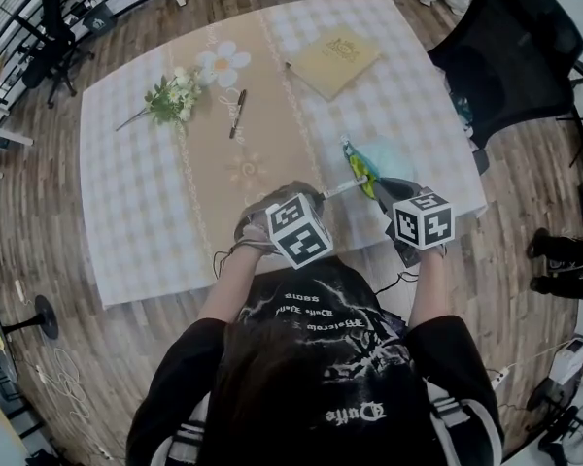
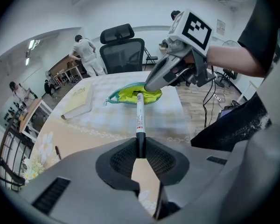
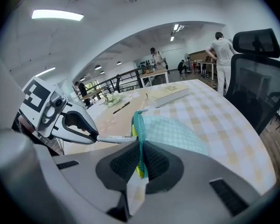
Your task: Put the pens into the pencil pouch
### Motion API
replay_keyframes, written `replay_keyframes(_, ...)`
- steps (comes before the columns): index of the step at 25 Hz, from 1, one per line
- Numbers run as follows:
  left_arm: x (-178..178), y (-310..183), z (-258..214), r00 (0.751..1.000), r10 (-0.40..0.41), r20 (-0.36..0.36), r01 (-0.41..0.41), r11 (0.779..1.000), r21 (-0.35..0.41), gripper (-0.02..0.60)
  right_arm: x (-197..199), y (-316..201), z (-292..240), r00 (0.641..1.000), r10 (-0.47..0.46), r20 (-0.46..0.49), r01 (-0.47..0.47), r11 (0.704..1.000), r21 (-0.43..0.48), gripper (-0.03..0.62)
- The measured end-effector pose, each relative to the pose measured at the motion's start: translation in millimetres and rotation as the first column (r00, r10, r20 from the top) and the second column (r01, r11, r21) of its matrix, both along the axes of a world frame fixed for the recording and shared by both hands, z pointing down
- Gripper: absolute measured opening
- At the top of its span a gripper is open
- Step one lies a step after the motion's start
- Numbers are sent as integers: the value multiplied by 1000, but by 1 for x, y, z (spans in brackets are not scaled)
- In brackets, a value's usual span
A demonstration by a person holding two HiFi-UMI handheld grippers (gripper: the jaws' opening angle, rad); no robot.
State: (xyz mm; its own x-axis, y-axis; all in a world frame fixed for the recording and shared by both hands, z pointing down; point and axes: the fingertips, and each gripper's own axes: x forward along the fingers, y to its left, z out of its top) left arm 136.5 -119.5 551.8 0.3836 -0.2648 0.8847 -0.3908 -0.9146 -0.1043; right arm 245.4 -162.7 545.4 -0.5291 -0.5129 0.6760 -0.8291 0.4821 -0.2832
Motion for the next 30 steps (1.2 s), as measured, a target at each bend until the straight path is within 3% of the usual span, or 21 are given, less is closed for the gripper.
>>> replay_keyframes(5,12,1,4,1000,-1,-3,1,999,-36,77,-16,7,-2,999,-42,-24,43,999,19,29)
replay_keyframes(14,36,-12,4,987,-130,-99,118,986,-117,78,-34,15,-7,994,-88,-61,92,994,57,29)
replay_keyframes(19,41,-16,8,983,-156,-101,141,980,-141,78,-48,20,-7,990,-125,-72,130,990,64,29)
replay_keyframes(30,41,-28,18,970,-209,-122,187,968,-169,78,-66,35,-13,986,-168,-11,169,984,64,29)
